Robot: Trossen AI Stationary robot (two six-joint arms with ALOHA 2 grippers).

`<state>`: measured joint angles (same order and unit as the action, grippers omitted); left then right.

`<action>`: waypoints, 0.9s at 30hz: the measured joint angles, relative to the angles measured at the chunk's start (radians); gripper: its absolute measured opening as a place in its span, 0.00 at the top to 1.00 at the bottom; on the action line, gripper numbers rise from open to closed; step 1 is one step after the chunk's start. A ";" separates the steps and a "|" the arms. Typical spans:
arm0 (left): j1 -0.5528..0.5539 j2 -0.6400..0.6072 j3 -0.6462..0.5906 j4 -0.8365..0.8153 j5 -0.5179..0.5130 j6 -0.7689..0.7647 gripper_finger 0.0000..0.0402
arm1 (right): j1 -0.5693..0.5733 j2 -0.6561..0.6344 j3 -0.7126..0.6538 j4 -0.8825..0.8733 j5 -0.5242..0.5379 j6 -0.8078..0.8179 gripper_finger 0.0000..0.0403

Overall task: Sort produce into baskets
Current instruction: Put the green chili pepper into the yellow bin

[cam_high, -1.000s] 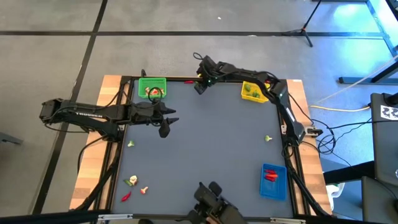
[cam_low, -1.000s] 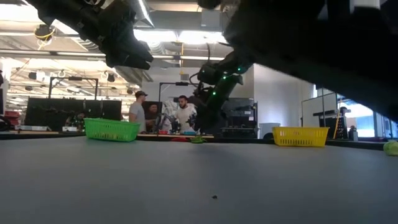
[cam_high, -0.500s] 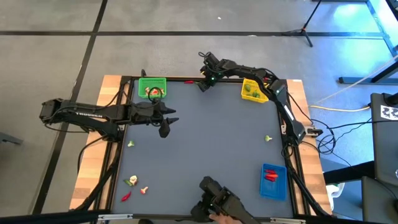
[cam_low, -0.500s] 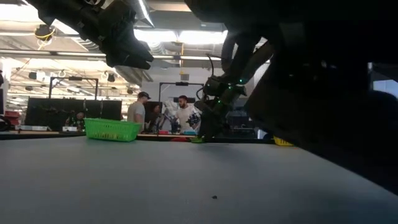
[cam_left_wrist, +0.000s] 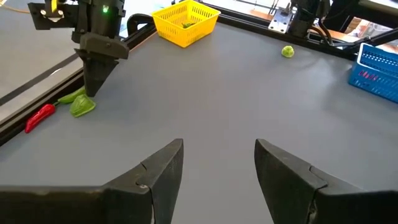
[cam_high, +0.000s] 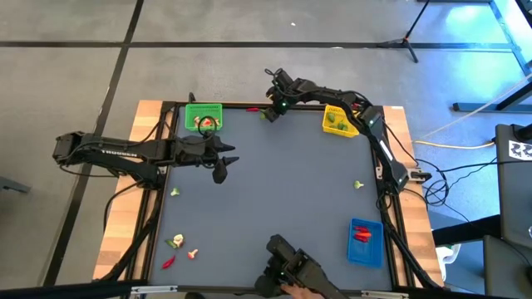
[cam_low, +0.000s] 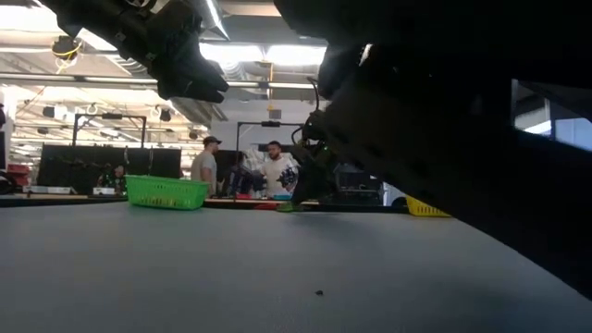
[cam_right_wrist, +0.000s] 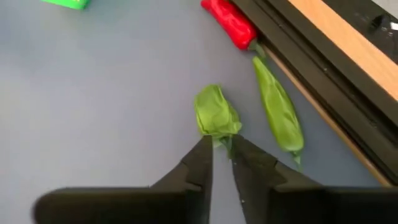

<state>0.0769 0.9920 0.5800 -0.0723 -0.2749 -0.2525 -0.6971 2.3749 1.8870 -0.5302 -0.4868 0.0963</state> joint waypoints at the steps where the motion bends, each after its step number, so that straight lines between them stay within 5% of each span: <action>1: 0.000 0.000 0.000 0.000 0.000 0.000 0.52 | 0.000 0.000 0.000 0.001 -0.005 0.000 0.89; 6: 0.000 0.000 0.000 -0.001 0.000 0.000 0.52 | 0.000 0.000 0.000 0.001 -0.011 -0.002 0.99; 15: 0.000 0.000 0.000 -0.030 0.000 -0.017 0.52 | 0.003 -0.001 0.000 -0.034 0.067 -0.025 0.96; 27: 0.000 0.000 0.000 -0.021 -0.001 -0.011 0.52 | 0.003 -0.001 0.000 -0.035 0.072 -0.177 0.70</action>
<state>0.0770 0.9924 0.5800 -0.0933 -0.2761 -0.2630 -0.6945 2.3737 1.8870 -0.5648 -0.4144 -0.0807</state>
